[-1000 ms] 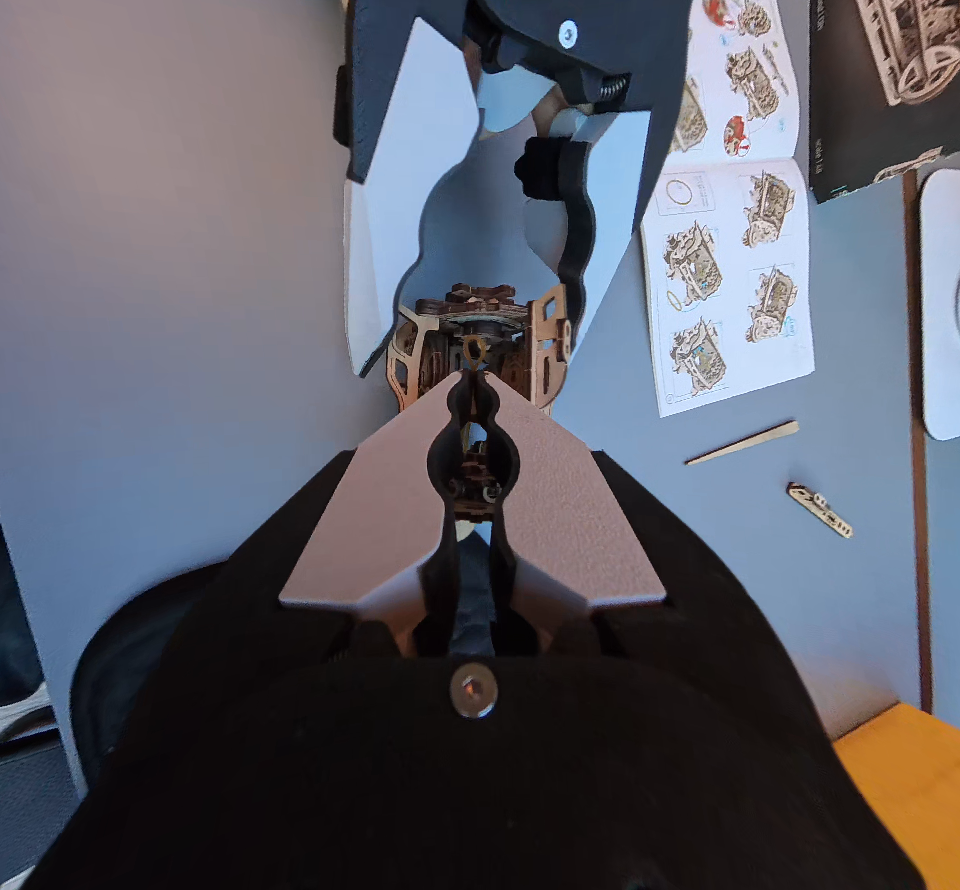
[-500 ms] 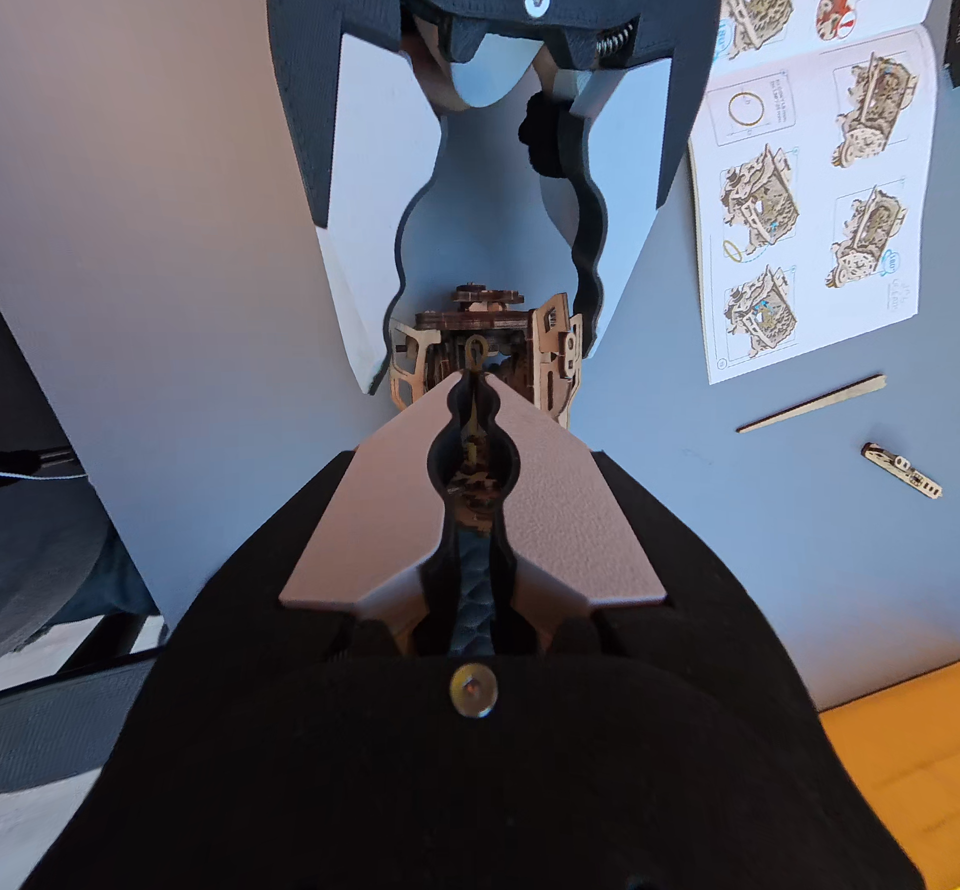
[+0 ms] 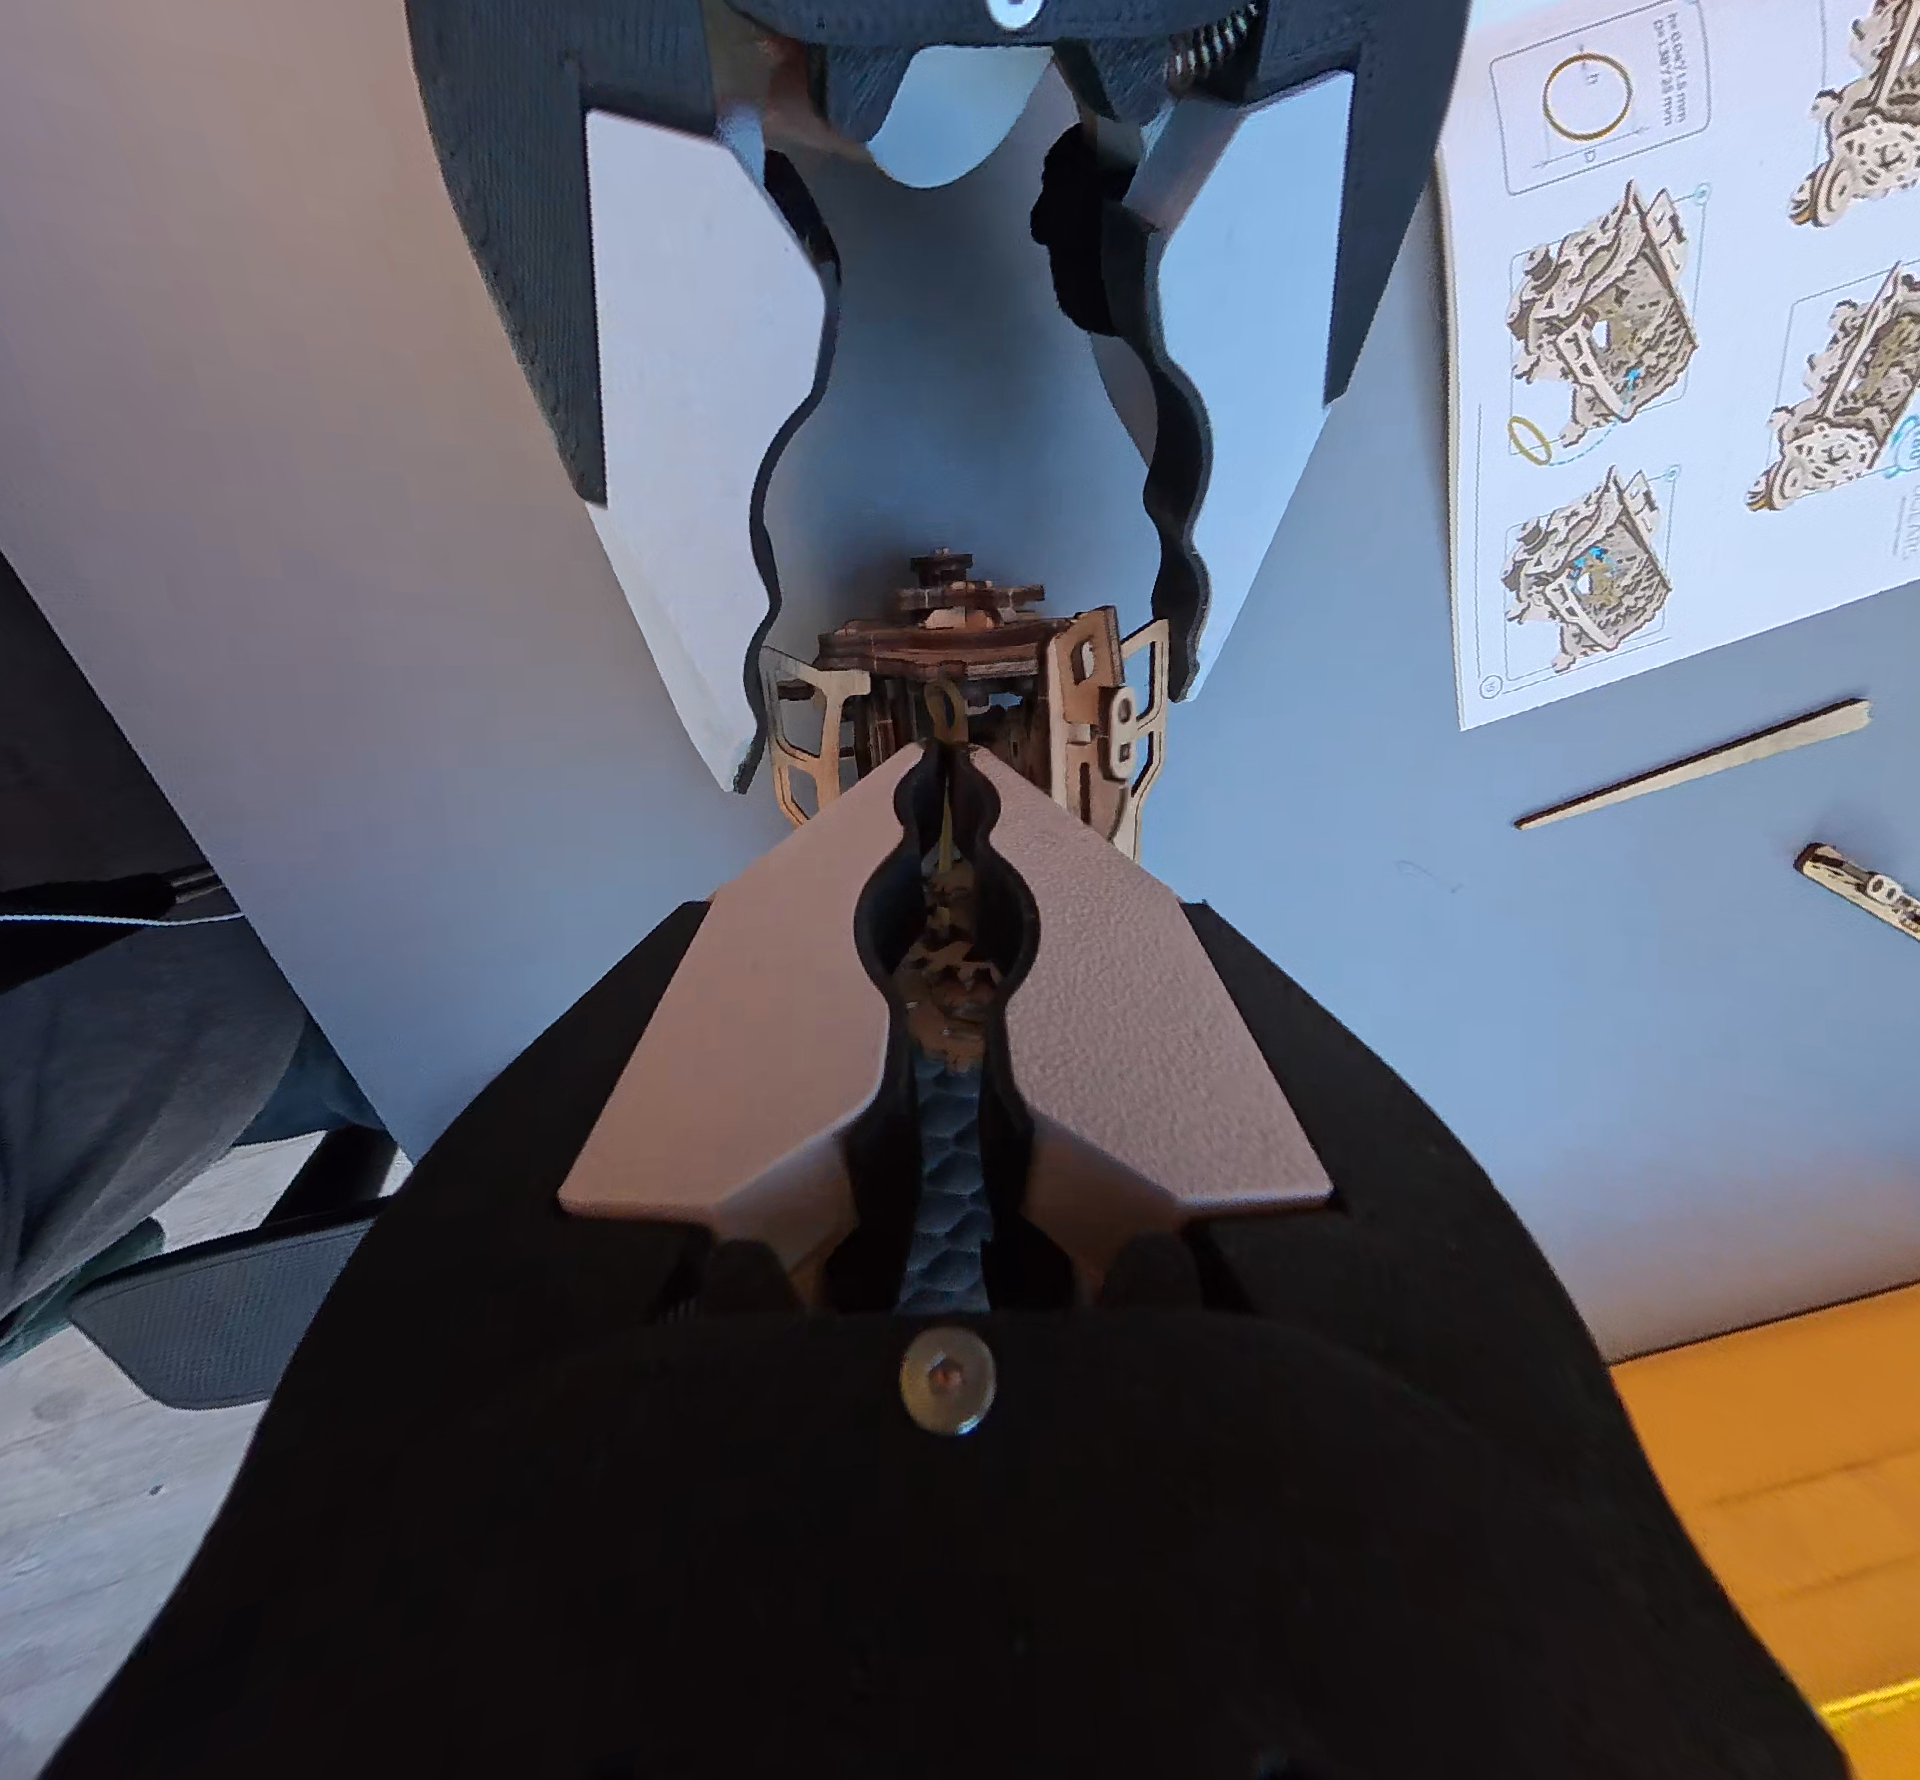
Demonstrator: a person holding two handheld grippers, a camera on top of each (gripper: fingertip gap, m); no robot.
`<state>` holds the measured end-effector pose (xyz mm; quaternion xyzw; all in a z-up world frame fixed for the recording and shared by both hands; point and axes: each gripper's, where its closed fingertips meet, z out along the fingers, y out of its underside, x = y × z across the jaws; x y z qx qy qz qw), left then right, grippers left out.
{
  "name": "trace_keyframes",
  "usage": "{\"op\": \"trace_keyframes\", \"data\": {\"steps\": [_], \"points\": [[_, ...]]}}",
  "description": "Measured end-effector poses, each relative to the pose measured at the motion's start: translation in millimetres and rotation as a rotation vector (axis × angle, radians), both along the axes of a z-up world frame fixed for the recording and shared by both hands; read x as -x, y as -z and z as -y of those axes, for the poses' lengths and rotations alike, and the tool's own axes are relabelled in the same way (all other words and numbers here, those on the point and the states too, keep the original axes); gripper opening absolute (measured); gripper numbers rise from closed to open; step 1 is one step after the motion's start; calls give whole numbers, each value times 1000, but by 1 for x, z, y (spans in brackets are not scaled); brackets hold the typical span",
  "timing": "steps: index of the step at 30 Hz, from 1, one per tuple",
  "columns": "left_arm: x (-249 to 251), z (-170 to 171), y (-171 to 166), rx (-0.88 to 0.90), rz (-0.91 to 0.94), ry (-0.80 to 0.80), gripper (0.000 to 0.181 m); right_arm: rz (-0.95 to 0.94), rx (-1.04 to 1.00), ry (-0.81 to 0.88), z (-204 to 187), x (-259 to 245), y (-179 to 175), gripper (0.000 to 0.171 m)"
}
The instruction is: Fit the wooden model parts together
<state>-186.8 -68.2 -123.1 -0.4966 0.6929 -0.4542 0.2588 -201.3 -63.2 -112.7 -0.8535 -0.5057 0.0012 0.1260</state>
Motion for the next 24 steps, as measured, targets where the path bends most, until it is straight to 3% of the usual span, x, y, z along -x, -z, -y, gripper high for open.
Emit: {"op": "trace_keyframes", "data": {"steps": [1, 13, 24], "points": [[0, 0, 0, -1, 0, 0, 90, 0, 13, 8, 0, 0, 0, 0], [0, 0, 0, -2, 0, 1, 90, -72, 151, 81, 3, 2, -2, 0], [0, 0, 0, 9, -3, -4, 90, -66, 141, 136, 0, 2, -4, 0]]}}
